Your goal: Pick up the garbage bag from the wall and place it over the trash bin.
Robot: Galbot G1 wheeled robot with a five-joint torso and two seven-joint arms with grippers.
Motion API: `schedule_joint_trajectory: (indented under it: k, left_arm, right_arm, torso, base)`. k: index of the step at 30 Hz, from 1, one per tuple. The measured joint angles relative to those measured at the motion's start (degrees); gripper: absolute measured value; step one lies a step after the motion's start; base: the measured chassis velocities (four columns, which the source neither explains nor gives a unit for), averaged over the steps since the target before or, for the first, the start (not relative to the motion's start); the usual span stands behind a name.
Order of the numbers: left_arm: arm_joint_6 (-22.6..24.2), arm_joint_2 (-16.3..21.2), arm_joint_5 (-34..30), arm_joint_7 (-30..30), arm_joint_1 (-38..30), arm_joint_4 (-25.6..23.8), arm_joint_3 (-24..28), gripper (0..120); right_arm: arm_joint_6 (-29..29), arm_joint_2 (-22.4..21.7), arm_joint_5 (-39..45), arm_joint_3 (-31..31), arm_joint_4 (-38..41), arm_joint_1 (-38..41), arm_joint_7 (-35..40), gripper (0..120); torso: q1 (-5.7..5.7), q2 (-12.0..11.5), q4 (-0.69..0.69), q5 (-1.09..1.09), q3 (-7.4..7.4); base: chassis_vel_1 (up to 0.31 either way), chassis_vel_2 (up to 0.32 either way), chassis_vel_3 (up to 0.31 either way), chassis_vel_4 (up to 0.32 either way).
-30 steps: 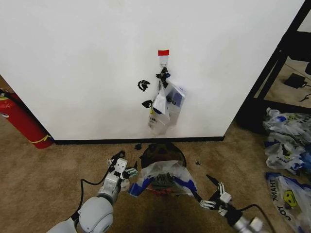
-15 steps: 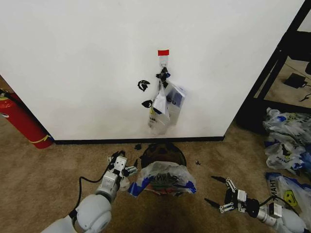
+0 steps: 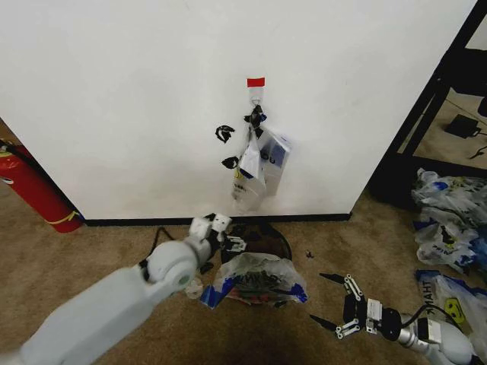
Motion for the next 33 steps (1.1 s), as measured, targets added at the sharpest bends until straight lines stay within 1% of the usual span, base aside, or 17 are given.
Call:
schedule_joint_trajectory:
  k: [1, 2, 5, 7, 8, 12, 14, 16, 18, 21, 22, 24, 25, 27, 29, 30, 33]
  left_arm:
    - [0.00, 0.00, 0.00, 0.00, 0.00, 0.00, 0.00, 100]
    - [0.00, -0.65, -0.20, -0.75, -1.23, 1.27, 1.18, 100]
    - [0.02, -3.37, -0.35, -2.06, -5.05, 7.04, 4.55, 100]
    - [0.02, -4.52, -0.76, -2.15, -6.95, 9.83, 6.27, 100]
    - [0.02, -4.52, -0.76, -2.15, -6.95, 9.83, 6.27, 100]
    - [0.77, -6.41, -4.47, -2.17, -10.12, 14.06, 8.22, 99]
    - [0.71, -6.91, -6.75, -2.52, -10.52, 14.87, 8.48, 93]
    - [0.70, -6.99, -7.08, -2.63, -10.55, 14.98, 8.53, 91]
    - [0.58, -7.26, -8.69, -3.13, -10.49, 15.10, 8.61, 79]
    - [0.43, -7.65, -11.51, -4.82, -9.58, 14.49, 8.69, 66]
    - [0.43, -7.65, -11.51, -4.82, -9.58, 14.49, 8.69, 66]
    - [0.34, -8.00, -12.25, -5.86, -9.01, 14.34, 8.68, 58]
    - [0.31, -8.28, -12.60, -6.50, -8.74, 14.34, 8.66, 56]
    - [0.27, -8.84, -13.27, -7.97, -8.38, 14.34, 8.43, 45]
    - [0.23, -9.27, -13.78, -9.41, -8.05, 14.29, 7.95, 37]
    - [0.23, -9.27, -13.78, -9.41, -8.05, 14.29, 7.95, 37]
    - [0.18, -9.74, -15.13, -12.28, -6.94, 13.74, 6.40, 23]
  right_arm:
    - [0.00, 0.00, 0.00, 0.00, 0.00, 0.00, 0.00, 100]
    - [0.14, 0.16, -0.01, 0.00, 0.32, -0.28, 0.01, 100]
    - [0.65, 0.56, 0.01, -0.34, 1.74, -1.21, 0.02, 100]
    - [0.74, 0.46, -0.01, -0.66, 2.49, -1.77, 0.02, 100]
    - [0.74, 0.46, -0.01, -0.66, 2.49, -1.77, 0.02, 100]
    - [0.84, 0.22, -0.34, -0.87, 3.59, -2.20, 0.02, 100]
    - [1.03, 0.30, -0.35, -0.93, 3.68, -2.36, 0.02, 100]
    - [1.10, 0.31, -0.35, -0.95, 3.69, -2.42, 0.03, 100]
    - [1.39, 0.33, -0.35, -0.95, 3.69, -2.86, 0.01, 100]
    - [1.87, 0.33, -0.24, -0.69, 3.70, -3.58, -0.11, 100]
    - [1.87, 0.33, -0.24, -0.69, 3.70, -3.58, -0.11, 100]
    - [2.10, 0.35, -0.15, -0.53, 3.69, -3.86, -0.18, 100]
    - [2.20, 0.37, -0.09, -0.48, 3.72, -3.99, -0.20, 100]
    - [2.44, 0.48, 0.04, -0.33, 3.83, -4.24, -0.23, 100]
    - [2.70, 0.60, 0.16, -0.26, 3.83, -4.52, -0.36, 100]
    - [2.70, 0.60, 0.16, -0.26, 3.83, -4.52, -0.36, 100]
    - [3.14, 0.76, 0.49, -0.20, 3.81, -5.05, -0.77, 100]
  torso:
    - [0.00, 0.00, 0.00, 0.00, 0.00]
    - [0.00, 0.00, 0.01, 0.00, 0.00]
    - [0.00, 0.00, 0.00, -0.01, 0.00]
    - [0.00, 0.00, 0.01, 0.00, 0.00]
    - [0.00, 0.00, 0.01, 0.00, 0.00]
    - [0.00, 0.00, 0.00, 0.00, 0.00]
    - [0.00, 0.00, 0.00, -0.01, 0.00]
    - [0.00, 0.00, 0.00, 0.00, 0.00]
    - [0.00, 0.00, 0.01, -0.01, 0.00]
    - [0.00, 0.00, 0.00, -0.01, -0.01]
    - [0.00, 0.00, 0.00, -0.01, -0.01]
    - [-0.01, 0.00, 0.01, 0.00, -0.01]
    - [-0.01, 0.00, 0.01, 0.00, -0.01]
    - [-0.01, 0.00, 0.00, -0.01, -0.01]
    - [-0.01, 0.00, 0.00, 0.00, -0.01]
    - [-0.01, 0.00, 0.00, 0.00, -0.01]
    - [-0.01, 0.00, 0.00, 0.00, -0.01]
  base:
    - [0.000, 0.000, 0.000, 0.000]
    - [0.000, 0.000, 0.000, 0.000]
    - [0.000, 0.000, 0.000, 0.000]
    - [0.000, 0.000, 0.000, 0.000]
    - [0.000, 0.000, 0.000, 0.000]
    - [0.000, 0.000, 0.000, 0.000]
    - [0.000, 0.000, 0.000, 0.000]
    - [0.000, 0.000, 0.000, 0.000]
    - [0.000, 0.000, 0.000, 0.000]
    - [0.000, 0.000, 0.000, 0.000]
    - [0.000, 0.000, 0.000, 0.000]
    - [0.000, 0.000, 0.000, 0.000]
    - [0.000, 0.000, 0.000, 0.000]
    - [0.000, 0.000, 0.000, 0.000]
    - [0.000, 0.000, 0.000, 0.000]
    - [0.000, 0.000, 0.000, 0.000]
    - [0.000, 0.000, 0.000, 0.000]
